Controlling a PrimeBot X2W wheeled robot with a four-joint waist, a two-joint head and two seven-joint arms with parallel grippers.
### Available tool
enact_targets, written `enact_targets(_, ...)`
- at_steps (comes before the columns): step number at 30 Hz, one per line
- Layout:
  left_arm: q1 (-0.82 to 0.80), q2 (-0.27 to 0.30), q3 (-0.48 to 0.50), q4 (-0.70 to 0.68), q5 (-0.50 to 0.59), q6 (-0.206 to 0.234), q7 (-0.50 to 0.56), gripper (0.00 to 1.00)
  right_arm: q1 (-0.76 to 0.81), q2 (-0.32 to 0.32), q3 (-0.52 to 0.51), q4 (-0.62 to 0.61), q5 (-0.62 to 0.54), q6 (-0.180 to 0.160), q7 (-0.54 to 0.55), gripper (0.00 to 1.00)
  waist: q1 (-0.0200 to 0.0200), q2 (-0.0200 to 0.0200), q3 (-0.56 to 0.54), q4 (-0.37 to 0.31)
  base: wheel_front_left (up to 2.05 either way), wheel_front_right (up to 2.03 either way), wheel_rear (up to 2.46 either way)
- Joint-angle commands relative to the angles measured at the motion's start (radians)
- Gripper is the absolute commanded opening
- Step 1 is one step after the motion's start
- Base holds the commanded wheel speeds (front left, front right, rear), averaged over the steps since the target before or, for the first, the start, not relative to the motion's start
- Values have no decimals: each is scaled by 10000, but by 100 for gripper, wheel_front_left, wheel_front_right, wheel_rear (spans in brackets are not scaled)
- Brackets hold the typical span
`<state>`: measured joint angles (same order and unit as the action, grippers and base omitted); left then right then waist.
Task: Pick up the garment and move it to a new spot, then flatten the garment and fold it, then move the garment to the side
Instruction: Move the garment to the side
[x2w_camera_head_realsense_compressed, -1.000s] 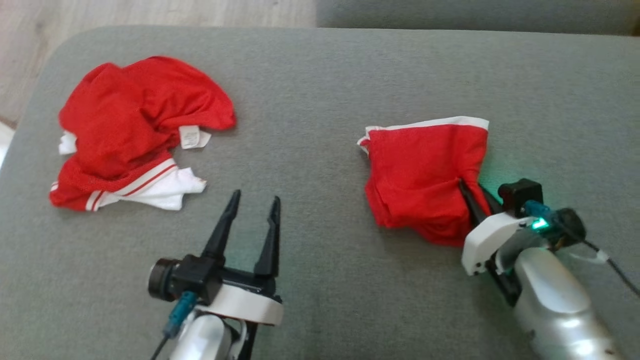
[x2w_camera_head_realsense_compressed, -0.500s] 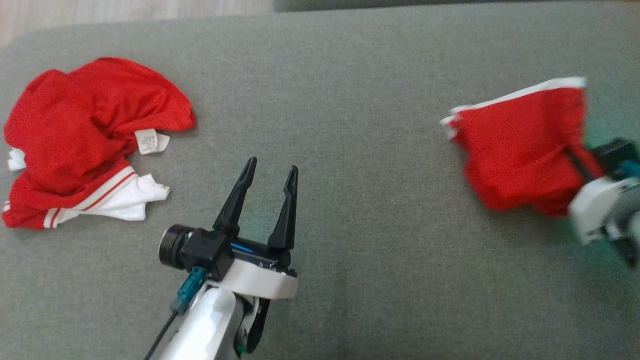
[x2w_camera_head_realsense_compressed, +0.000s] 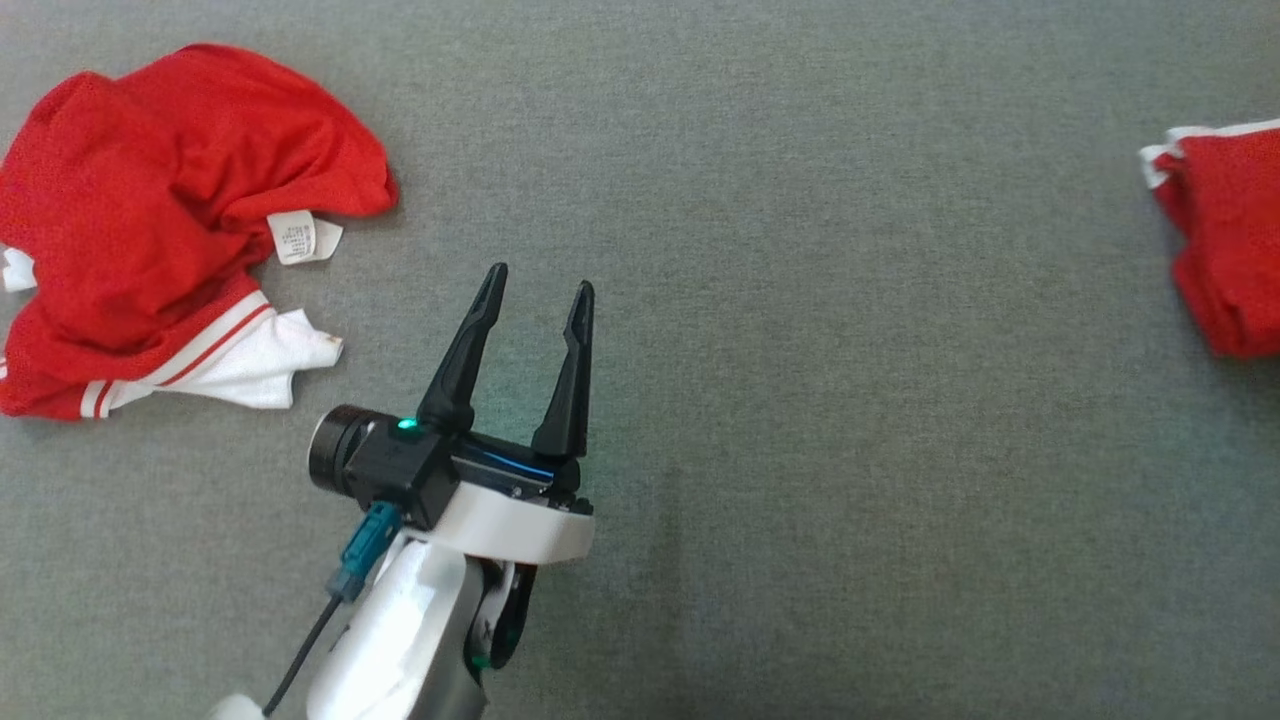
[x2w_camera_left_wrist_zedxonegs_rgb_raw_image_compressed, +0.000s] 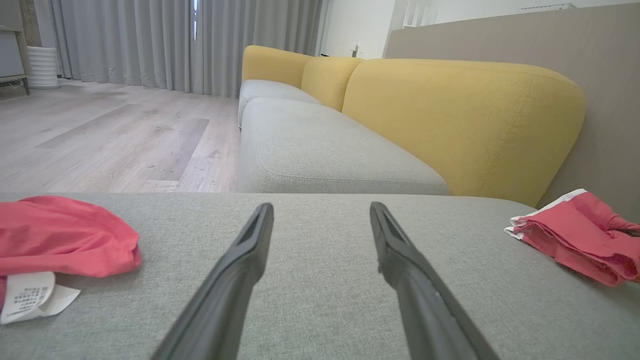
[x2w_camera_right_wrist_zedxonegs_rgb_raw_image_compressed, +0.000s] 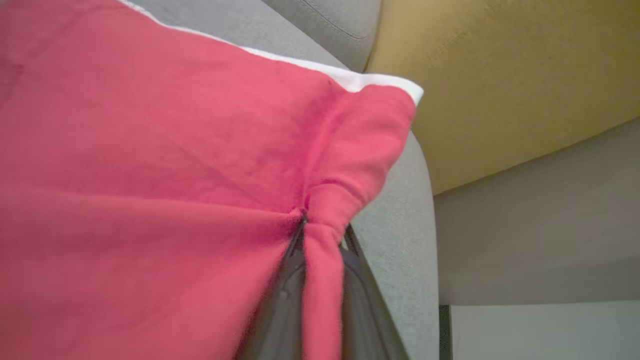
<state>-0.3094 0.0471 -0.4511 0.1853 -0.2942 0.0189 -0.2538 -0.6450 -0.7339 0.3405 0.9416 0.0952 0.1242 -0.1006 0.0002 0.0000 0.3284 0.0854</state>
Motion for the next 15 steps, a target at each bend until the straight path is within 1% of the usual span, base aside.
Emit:
enact_targets(1, -289, 32, 367, -371, -24, -6, -80, 100, -64, -559, -176, -18, -135, 65, 0, 0, -2, 0, 41, 25, 0, 0, 0)
enact_targets(5, -286, 32, 409, -362, 14, -43, -80, 100, -138, -574, -671, 208, -468, 65, -39, 0, -2, 0, 90, 38, 0, 0, 0)
enact_targets(9, -285, 32, 430, -326, 43, -72, -80, 100, -143, -400, -1132, 409, -735, 65, 42, 0, -2, 0, 63, 32, 0, 0, 0)
enact_targets(10, -278, 32, 437, -314, 51, -74, -80, 100, -168, -345, -1294, 407, -798, 65, -18, 47, -2, 0, 45, 27, 0, 0, 0)
enact_targets(11, -269, 32, 439, -301, 55, -85, -80, 100, -201, -265, -1503, 416, -826, 65, -71, 100, -2, 0, 15, 24, 0, 0, 0)
enact_targets(15, -144, 32, 515, -197, 81, -128, -80, 100, -254, 200, -2009, 298, -1041, 65, -144, 100, -2, 0, -295, -44, 0, 0, 0)
